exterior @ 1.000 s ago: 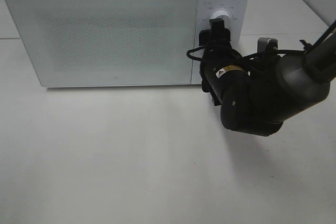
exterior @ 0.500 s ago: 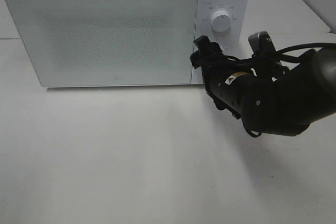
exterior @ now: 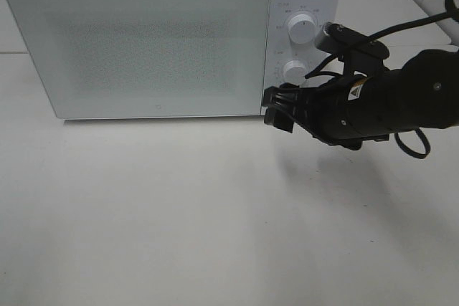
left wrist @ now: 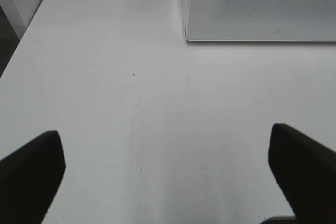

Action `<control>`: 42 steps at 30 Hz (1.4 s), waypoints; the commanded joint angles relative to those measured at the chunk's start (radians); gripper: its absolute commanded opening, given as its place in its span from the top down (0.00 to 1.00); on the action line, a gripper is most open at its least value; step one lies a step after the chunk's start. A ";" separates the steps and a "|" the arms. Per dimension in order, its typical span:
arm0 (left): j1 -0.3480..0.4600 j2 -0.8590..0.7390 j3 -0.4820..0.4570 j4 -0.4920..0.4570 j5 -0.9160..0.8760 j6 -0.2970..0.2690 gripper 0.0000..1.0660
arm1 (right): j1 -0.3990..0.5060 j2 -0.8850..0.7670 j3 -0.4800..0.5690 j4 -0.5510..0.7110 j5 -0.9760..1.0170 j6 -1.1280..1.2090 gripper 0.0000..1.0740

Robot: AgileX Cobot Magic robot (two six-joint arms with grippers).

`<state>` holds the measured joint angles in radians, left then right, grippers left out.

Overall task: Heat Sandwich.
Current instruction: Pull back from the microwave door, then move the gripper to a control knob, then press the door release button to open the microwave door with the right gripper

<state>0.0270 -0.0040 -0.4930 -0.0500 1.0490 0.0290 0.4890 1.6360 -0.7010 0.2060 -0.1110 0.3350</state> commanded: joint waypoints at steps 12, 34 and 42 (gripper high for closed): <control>-0.005 -0.022 0.001 -0.009 -0.013 0.001 0.08 | -0.012 -0.134 -0.054 -0.297 0.530 -0.119 0.29; -0.005 -0.022 0.001 -0.009 -0.013 0.001 0.08 | -0.009 -0.558 -0.055 -0.270 0.917 -0.286 0.28; -0.005 -0.022 0.001 -0.009 -0.013 0.001 0.08 | -0.009 -0.734 -0.054 -0.270 1.096 -0.288 0.29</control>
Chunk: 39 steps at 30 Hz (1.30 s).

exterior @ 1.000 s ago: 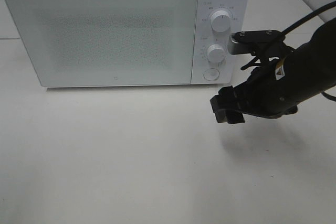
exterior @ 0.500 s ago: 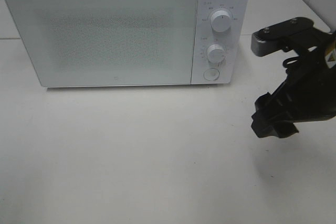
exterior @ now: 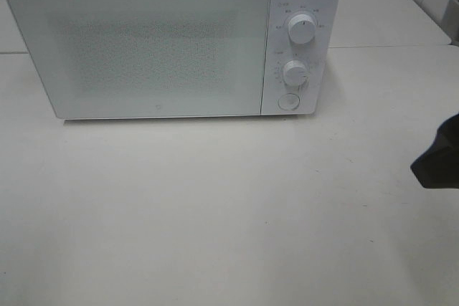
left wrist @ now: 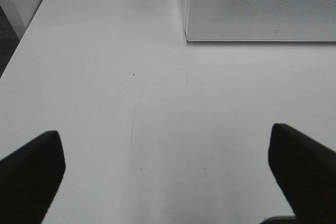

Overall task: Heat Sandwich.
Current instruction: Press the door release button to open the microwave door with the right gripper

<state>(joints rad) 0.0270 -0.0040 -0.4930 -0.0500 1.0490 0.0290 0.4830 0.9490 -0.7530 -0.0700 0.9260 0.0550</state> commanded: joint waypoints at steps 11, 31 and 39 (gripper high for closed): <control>-0.005 -0.022 0.001 -0.009 -0.013 0.001 0.08 | -0.003 -0.224 -0.001 -0.001 0.197 -0.004 0.29; -0.005 -0.022 0.001 -0.009 -0.013 0.001 0.08 | -0.327 -0.653 0.065 0.001 0.263 0.003 0.29; -0.005 -0.022 0.001 -0.009 -0.013 0.001 0.08 | -0.405 -0.786 0.175 0.009 0.236 0.002 0.29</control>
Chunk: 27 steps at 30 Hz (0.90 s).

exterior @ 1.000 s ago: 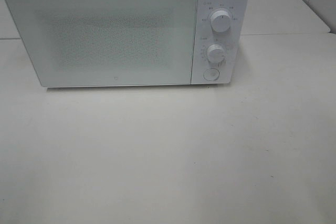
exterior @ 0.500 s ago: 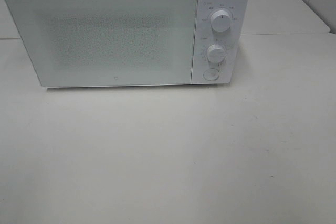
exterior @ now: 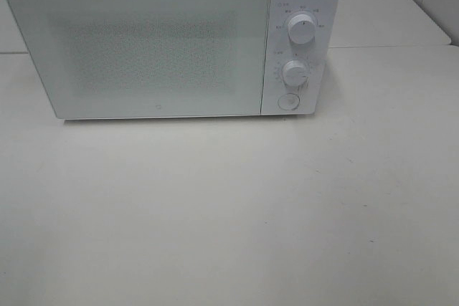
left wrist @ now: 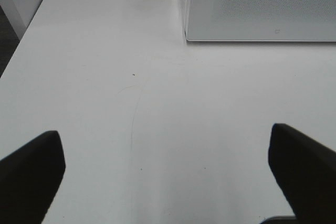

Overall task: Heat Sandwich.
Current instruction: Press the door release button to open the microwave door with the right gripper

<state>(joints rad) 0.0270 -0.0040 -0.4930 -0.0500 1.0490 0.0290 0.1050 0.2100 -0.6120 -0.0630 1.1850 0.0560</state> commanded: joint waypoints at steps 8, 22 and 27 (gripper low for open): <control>-0.005 -0.022 0.001 -0.009 -0.013 0.001 0.08 | -0.082 -0.146 0.070 -0.001 -0.072 -0.005 0.29; -0.005 -0.018 0.001 -0.008 -0.013 0.000 0.08 | -0.082 -0.241 0.110 -0.006 -0.147 -0.007 0.29; -0.005 -0.018 0.001 -0.008 -0.013 0.000 0.08 | -0.082 -0.241 0.110 -0.006 -0.147 -0.007 0.29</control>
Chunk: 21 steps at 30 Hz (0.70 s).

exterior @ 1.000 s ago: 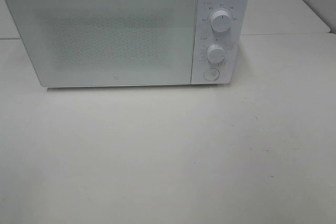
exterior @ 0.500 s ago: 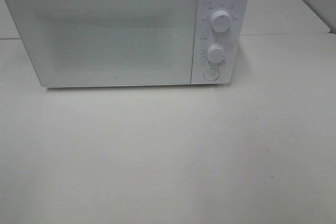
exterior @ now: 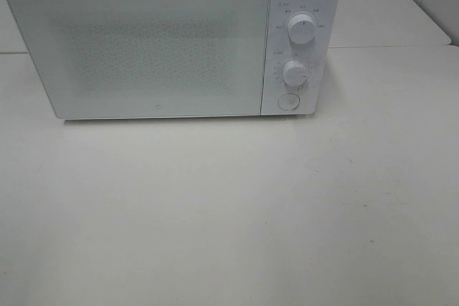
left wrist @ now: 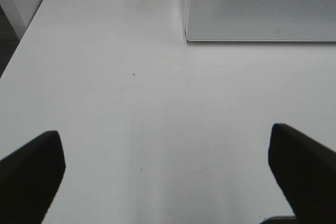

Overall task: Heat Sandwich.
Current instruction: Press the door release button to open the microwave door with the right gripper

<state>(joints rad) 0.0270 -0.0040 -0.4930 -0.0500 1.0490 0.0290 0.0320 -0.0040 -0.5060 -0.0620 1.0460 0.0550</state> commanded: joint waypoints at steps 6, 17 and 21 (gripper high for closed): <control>-0.005 -0.018 0.001 -0.008 -0.013 0.000 0.08 | -0.009 -0.027 0.004 -0.007 -0.008 -0.006 0.29; -0.005 -0.018 0.001 -0.008 -0.013 0.000 0.08 | -0.009 -0.027 0.004 -0.007 -0.008 -0.005 0.29; -0.005 -0.018 0.001 -0.008 -0.013 0.000 0.08 | -0.009 -0.027 0.004 -0.008 -0.008 -0.006 0.29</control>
<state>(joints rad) 0.0270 -0.0040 -0.4930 -0.0500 1.0490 0.0290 0.0320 -0.0040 -0.5060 -0.0620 1.0450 0.0550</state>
